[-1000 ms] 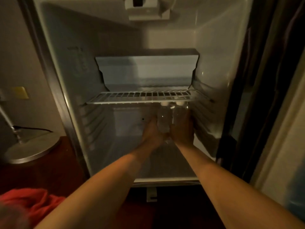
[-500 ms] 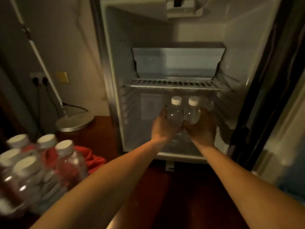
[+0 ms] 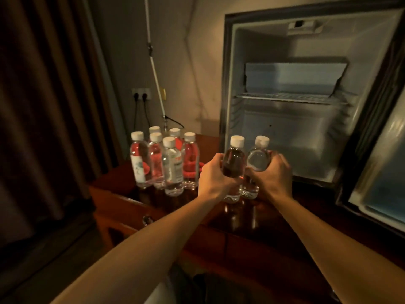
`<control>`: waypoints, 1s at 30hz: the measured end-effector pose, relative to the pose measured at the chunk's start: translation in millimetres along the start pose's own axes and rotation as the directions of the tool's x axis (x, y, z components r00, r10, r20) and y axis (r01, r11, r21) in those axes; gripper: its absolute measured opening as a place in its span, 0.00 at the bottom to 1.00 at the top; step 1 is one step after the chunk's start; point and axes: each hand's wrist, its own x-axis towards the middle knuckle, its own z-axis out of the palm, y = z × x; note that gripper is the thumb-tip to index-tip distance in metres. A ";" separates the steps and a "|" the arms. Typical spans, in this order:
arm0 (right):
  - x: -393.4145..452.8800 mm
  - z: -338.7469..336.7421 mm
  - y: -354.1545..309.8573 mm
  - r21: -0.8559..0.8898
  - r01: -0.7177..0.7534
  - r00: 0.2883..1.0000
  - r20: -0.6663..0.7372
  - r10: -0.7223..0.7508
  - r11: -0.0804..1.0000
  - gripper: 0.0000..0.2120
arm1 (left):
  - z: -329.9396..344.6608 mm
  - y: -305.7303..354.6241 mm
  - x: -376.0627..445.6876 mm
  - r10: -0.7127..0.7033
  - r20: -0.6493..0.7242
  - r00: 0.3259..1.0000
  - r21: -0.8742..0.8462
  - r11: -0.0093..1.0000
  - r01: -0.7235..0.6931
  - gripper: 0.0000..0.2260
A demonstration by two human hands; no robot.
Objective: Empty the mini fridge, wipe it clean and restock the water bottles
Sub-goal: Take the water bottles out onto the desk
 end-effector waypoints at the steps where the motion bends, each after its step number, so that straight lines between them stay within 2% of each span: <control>1: -10.4 3.2 -8.4 0.005 0.023 1.000 0.014 -0.023 1.000 0.38 | -13.3 -3.1 -9.8 0.011 -0.013 1.000 0.005 1.000 -0.011 0.23; 4: -31.8 13.0 -25.6 0.007 0.072 0.996 0.050 -0.073 0.997 0.32 | -45.7 -7.9 -30.1 0.037 -0.032 0.999 0.002 0.999 -0.037 0.23; 9: -75.3 34.5 -68.0 0.045 0.199 0.969 0.143 -0.203 0.979 0.30 | -114.1 -29.5 -57.5 0.074 -0.087 0.993 0.074 0.995 -0.068 0.28; 13: -100.7 64.9 -103.1 0.070 0.244 0.930 0.264 -0.254 0.967 0.28 | -179.1 -51.8 -69.5 0.028 -0.153 0.988 0.165 0.986 -0.003 0.32; 18: -116.3 116.7 -162.5 0.220 0.253 0.898 0.310 -0.313 0.942 0.27 | -253.2 -86.4 -68.7 -0.043 -0.283 0.958 0.204 0.973 0.104 0.26; 24: -117.8 195.1 -216.7 0.315 0.168 0.920 0.290 -0.264 0.934 0.32 | -311.4 -134.7 -38.2 -0.013 -0.318 0.948 0.241 0.966 0.094 0.28; 30: -105.3 267.2 -238.5 0.299 0.100 0.959 0.226 -0.172 0.949 0.23 | -333.2 -183.5 9.5 -0.062 -0.291 0.955 0.196 0.973 0.123 0.33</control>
